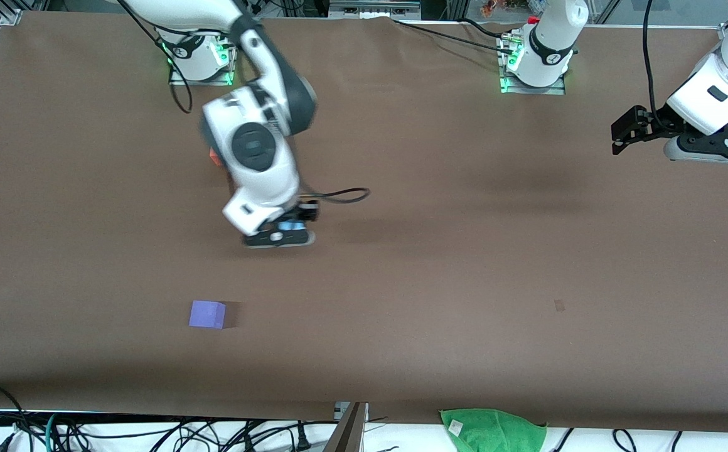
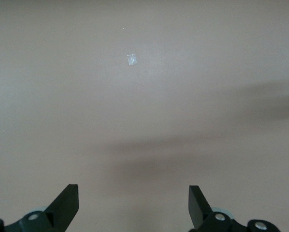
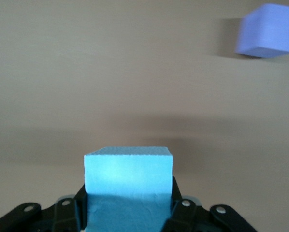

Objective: Place blue block between orange and purple blocks
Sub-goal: 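Carry the blue block with the right gripper toward the orange block, then lower the blue block between the orange and purple blocks, open the right gripper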

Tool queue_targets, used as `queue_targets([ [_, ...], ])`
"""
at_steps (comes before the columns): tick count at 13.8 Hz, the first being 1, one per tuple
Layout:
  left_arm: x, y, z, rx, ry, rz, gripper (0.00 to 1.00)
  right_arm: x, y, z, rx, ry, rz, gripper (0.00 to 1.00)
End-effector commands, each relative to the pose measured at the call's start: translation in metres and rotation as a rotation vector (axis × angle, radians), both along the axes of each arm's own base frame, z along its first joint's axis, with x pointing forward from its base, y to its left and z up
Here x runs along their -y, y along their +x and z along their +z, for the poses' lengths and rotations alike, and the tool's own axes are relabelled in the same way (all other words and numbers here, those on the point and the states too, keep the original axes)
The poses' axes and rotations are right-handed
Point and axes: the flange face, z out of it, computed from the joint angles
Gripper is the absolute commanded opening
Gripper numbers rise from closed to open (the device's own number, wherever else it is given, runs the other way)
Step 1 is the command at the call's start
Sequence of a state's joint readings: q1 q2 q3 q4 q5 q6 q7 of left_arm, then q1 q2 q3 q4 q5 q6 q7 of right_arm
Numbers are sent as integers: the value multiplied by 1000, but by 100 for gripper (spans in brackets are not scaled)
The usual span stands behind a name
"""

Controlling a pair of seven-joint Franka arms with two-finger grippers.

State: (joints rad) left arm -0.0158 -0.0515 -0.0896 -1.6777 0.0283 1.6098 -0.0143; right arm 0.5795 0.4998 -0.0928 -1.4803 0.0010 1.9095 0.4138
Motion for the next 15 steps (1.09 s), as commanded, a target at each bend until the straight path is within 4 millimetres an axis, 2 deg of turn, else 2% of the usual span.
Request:
queue_targets([
  [1, 0, -3, 4, -1, -17, -18, 100, 47, -7, 1, -46, -13, 31, 61],
  [5, 0, -3, 4, -1, -17, -18, 100, 133, -12, -16, -75, -13, -7, 61],
  [7, 0, -3, 4, -1, -17, -18, 100, 167, -21, -38, -83, 62, -48, 61],
  [10, 0, -3, 4, -1, -17, -18, 100, 185, -40, -68, -22, 77, -57, 61],
  [15, 0, -3, 4, -1, -17, -20, 100, 202, -69, -116, 104, 85, -79, 61],
])
